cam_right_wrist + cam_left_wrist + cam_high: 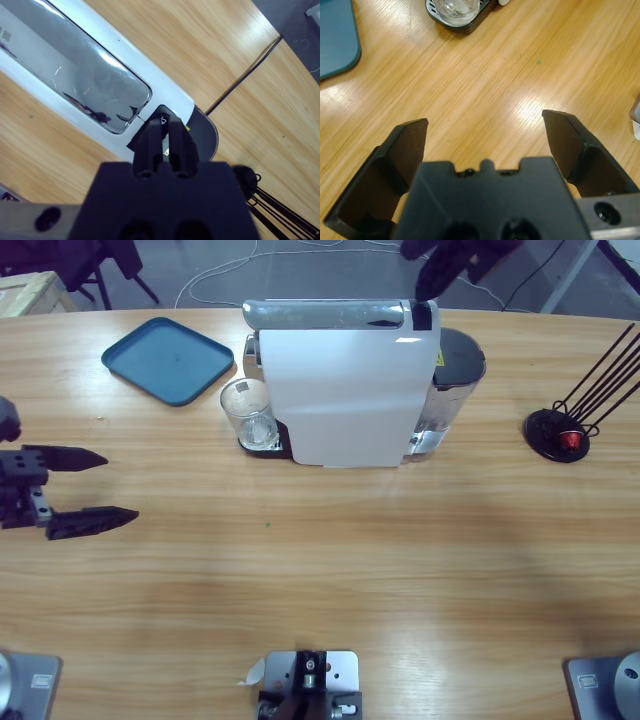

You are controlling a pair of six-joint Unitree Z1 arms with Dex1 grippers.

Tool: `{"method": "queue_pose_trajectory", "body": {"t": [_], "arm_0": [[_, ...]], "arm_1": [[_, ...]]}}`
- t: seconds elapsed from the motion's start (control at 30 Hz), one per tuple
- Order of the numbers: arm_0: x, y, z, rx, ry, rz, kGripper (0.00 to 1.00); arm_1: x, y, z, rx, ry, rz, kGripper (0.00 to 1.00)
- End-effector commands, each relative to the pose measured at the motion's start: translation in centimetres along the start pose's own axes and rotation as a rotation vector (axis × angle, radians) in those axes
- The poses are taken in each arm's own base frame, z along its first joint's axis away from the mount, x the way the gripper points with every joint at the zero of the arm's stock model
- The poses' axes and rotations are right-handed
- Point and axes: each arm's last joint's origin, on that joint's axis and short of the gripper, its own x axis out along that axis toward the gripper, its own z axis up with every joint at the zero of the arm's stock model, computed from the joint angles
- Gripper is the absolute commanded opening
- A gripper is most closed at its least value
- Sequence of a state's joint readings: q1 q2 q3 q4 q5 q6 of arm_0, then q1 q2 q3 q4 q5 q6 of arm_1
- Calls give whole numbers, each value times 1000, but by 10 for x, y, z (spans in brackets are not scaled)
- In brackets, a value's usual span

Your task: Pour coffee

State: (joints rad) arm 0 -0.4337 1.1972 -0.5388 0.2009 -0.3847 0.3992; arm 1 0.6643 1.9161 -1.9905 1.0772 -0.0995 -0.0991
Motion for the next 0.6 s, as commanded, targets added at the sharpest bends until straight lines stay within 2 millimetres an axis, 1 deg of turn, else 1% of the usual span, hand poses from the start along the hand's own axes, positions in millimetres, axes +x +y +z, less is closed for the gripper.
{"method": "queue_pose_trajectory", "body": {"t": [0.03,0.17,0.27,0.33,0.47,0.53,0.57,0.6], "arm_0": [[4,-1,-10,-24,28,9,1000],[4,-1,-9,-25,27,9,1000],[4,-1,-10,-24,27,10,1000],[3,-1,-10,-24,26,10,1000],[3,-1,-10,-23,24,11,1000],[3,-1,-10,-23,25,11,1000],[3,-1,-10,-23,24,11,1000],[3,-1,-9,-23,25,11,1000]], "arm_1": [[28,2,-1,-20,72,-16,0],[28,2,-3,-21,78,-13,0],[32,4,-6,-25,95,2,0],[39,8,-8,-32,115,15,0],[60,12,-15,-38,175,35,0],[66,13,-17,-40,189,39,0],[63,13,-16,-40,181,32,0],[55,11,-14,-38,157,21,0]]}}
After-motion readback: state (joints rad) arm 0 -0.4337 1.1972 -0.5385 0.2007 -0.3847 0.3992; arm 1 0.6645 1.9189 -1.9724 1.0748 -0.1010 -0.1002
